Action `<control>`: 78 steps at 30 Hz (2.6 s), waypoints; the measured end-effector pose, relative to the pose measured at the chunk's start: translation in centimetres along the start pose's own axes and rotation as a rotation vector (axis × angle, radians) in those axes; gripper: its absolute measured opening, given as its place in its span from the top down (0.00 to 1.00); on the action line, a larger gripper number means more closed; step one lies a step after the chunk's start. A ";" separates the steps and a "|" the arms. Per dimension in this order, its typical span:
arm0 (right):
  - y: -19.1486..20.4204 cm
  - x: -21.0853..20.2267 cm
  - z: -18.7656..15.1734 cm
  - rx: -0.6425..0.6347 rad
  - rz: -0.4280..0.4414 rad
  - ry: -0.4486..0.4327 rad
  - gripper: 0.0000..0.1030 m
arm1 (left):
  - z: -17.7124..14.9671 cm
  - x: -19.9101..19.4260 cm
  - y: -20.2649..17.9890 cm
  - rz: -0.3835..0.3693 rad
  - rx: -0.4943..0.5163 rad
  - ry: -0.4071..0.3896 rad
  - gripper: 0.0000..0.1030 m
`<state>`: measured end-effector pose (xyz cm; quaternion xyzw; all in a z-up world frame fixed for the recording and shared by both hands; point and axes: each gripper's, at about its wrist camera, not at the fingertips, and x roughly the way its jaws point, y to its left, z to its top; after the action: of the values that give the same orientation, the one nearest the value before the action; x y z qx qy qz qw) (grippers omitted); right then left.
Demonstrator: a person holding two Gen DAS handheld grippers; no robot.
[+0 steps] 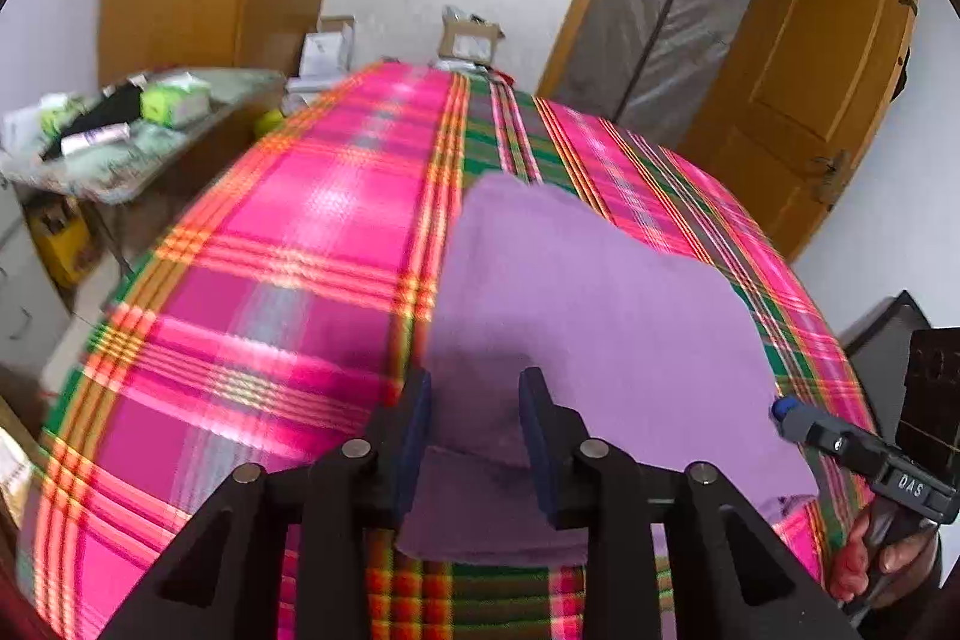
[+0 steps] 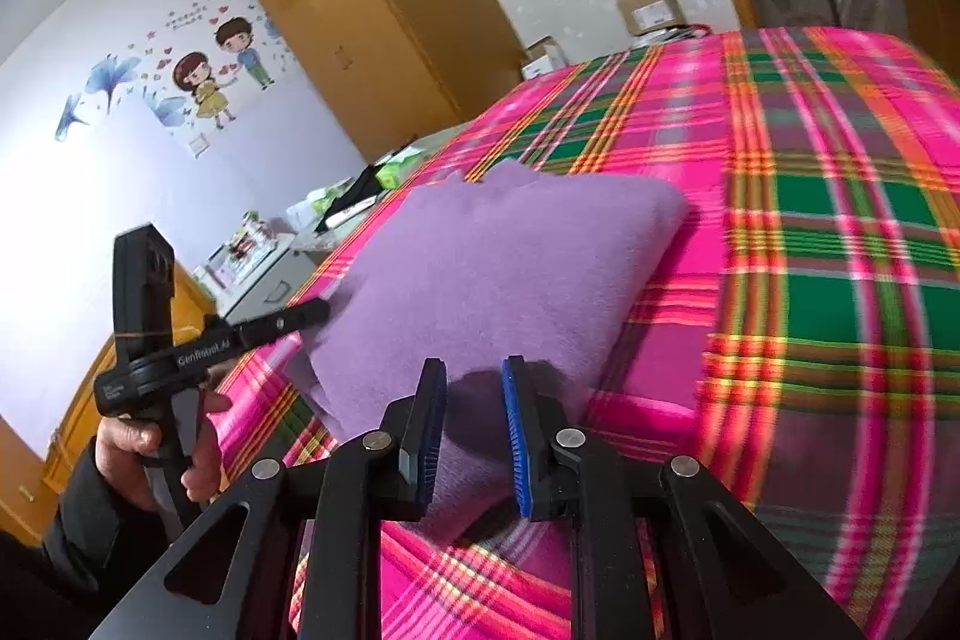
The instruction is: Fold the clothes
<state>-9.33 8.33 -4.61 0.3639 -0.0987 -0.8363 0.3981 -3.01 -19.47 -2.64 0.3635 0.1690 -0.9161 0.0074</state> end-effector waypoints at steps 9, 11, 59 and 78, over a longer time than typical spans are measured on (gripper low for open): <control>-4.2 -1.3 0.3 0.252 0.053 0.001 0.48 | 0.0 1.1 2.1 -0.084 -0.133 0.052 0.65; -4.5 -0.7 0.1 0.288 0.076 0.030 0.48 | -0.1 1.1 2.4 -0.097 -0.146 0.055 0.65; -6.9 -2.6 -0.3 0.350 0.132 0.099 0.58 | -2.2 1.8 -2.6 -0.246 -0.154 0.123 0.70; -7.3 -6.6 1.1 0.296 0.077 -0.023 0.71 | -0.2 0.6 -8.0 -0.301 -0.024 0.080 0.82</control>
<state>-11.68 17.93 -3.67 0.4051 -0.2394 -0.8007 0.3708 -4.42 -11.78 -0.74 0.3701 0.2329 -0.8895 -0.1326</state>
